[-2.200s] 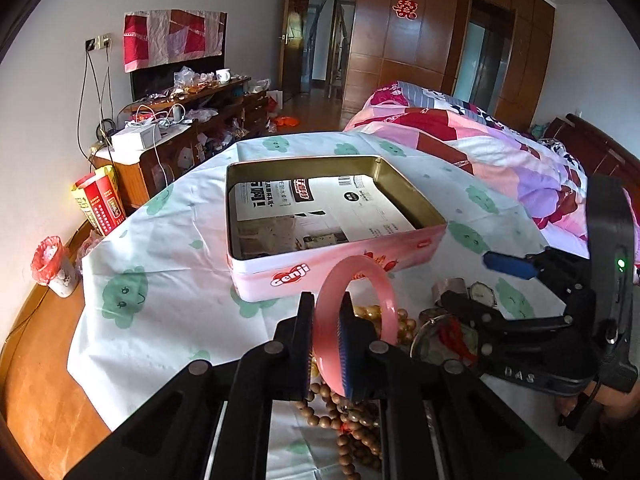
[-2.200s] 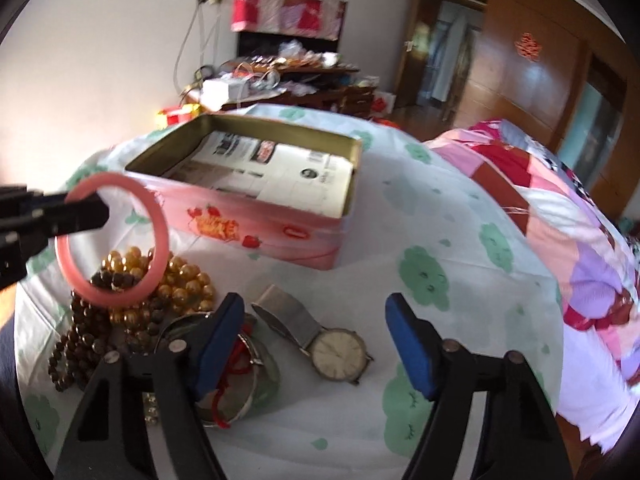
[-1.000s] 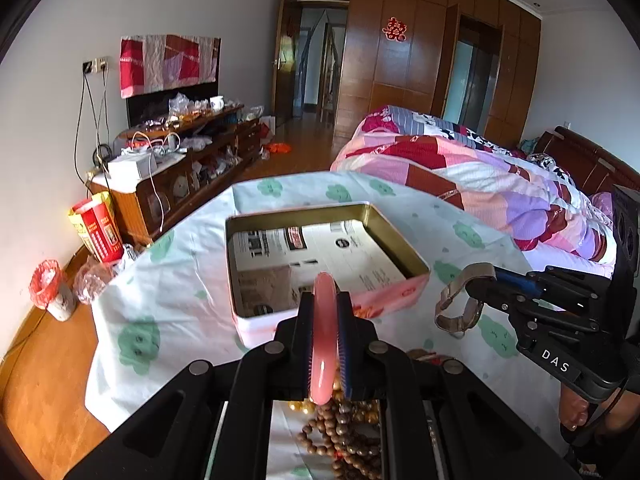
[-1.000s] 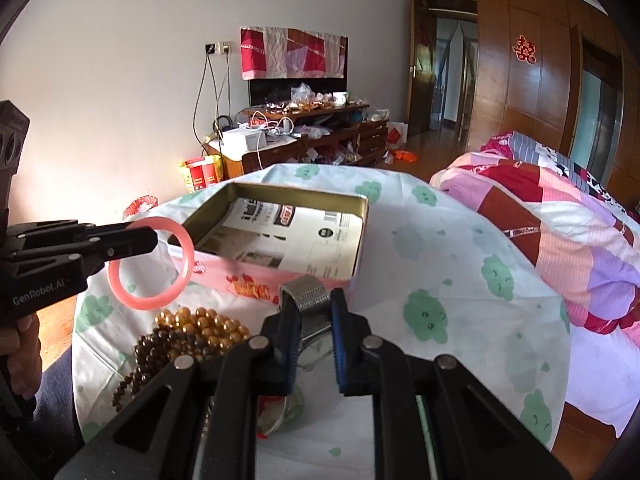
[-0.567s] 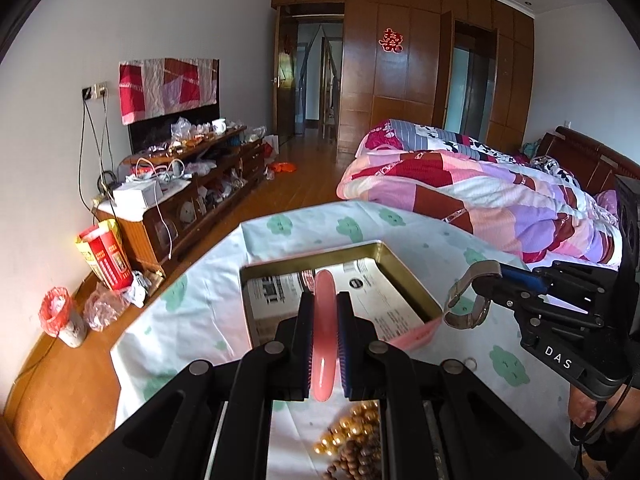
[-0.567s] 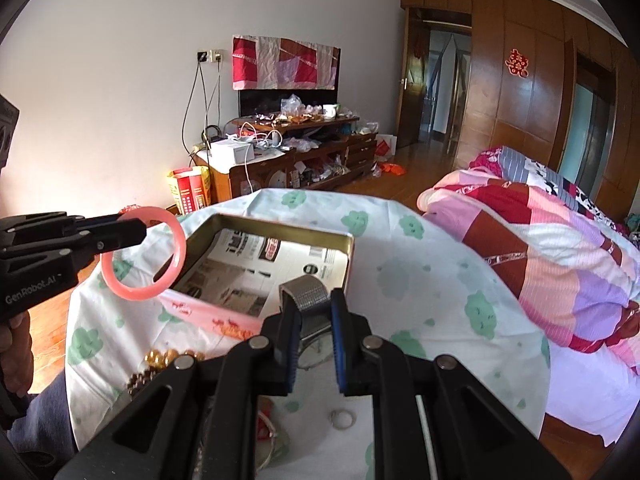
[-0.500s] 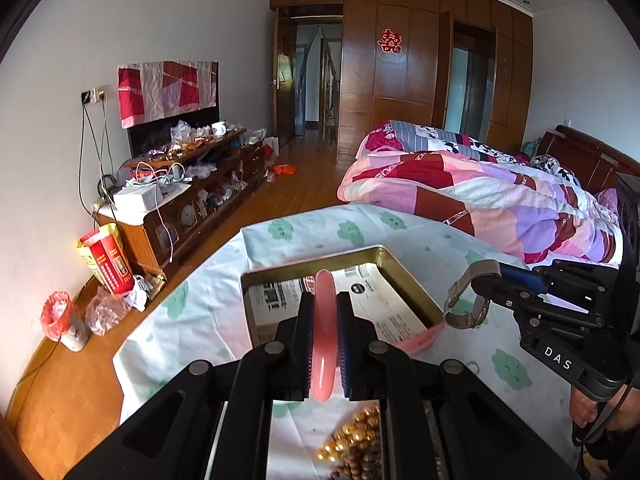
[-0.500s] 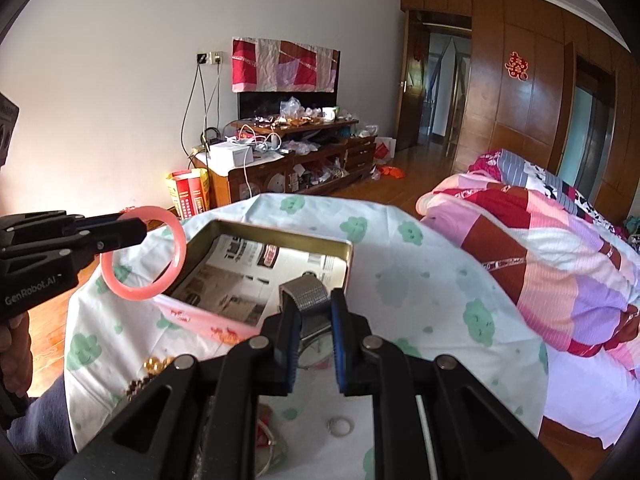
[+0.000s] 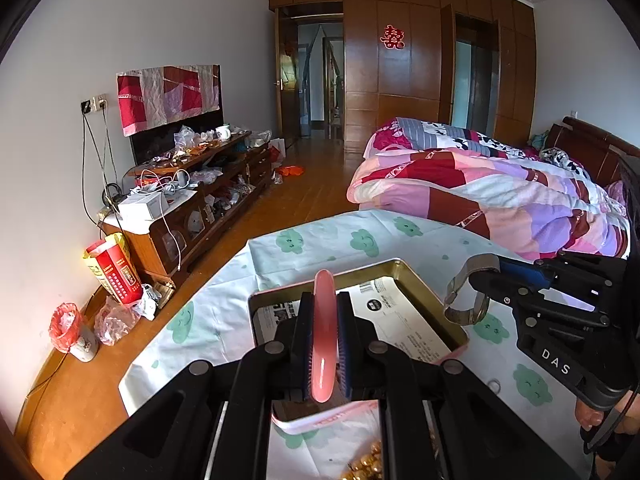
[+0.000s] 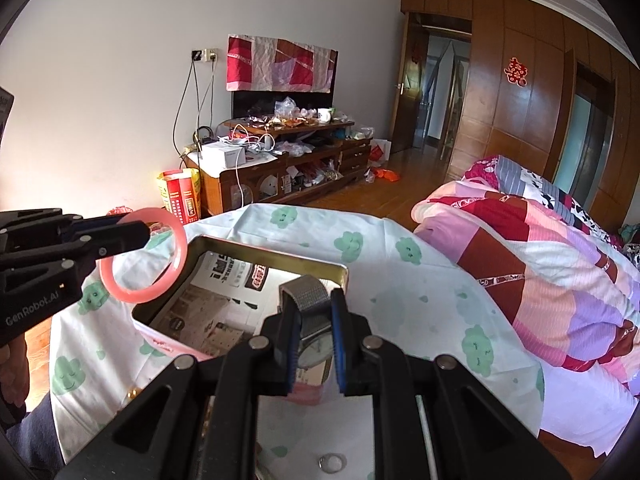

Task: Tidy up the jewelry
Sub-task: 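Carry the pink bangle and watch into the tin and open both tools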

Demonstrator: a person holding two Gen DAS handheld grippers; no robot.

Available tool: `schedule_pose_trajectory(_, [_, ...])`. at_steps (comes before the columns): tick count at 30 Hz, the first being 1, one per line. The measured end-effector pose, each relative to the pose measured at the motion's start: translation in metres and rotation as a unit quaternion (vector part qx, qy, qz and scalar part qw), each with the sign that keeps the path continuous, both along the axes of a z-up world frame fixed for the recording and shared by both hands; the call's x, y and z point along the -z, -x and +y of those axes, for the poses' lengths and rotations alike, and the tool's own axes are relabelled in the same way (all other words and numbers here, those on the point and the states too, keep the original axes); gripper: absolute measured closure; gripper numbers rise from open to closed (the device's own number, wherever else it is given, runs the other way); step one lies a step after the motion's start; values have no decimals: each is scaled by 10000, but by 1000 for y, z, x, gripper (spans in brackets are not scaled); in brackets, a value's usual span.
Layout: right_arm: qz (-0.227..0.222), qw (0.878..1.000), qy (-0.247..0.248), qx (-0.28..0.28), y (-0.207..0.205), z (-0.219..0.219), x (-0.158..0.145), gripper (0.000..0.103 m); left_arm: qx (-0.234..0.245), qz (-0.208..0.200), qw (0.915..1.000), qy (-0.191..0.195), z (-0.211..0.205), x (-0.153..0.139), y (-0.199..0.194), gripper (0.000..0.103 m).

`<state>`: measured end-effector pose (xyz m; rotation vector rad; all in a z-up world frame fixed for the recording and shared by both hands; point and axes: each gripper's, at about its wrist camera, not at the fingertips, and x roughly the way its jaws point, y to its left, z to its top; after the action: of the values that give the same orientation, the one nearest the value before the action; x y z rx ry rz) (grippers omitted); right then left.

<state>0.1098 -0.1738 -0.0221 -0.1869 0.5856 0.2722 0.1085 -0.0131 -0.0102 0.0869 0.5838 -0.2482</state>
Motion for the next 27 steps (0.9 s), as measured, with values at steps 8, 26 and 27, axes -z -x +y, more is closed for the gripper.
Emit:
schedule_pose_trajectory(8, [-7, 10000, 78, -31, -14, 10, -1, 87, -48, 53, 9999, -121, -3, 6, -15, 93])
schedule_pose_trajectory(26, [360, 9990, 275, 28, -53, 21, 24, 87, -150, 542, 9981, -233, -2, 44, -55, 93])
schedule_pose_trajectory(27, [391, 9988, 286, 39, -55, 21, 27, 87, -160, 565, 9980, -223, -1, 45, -57, 93])
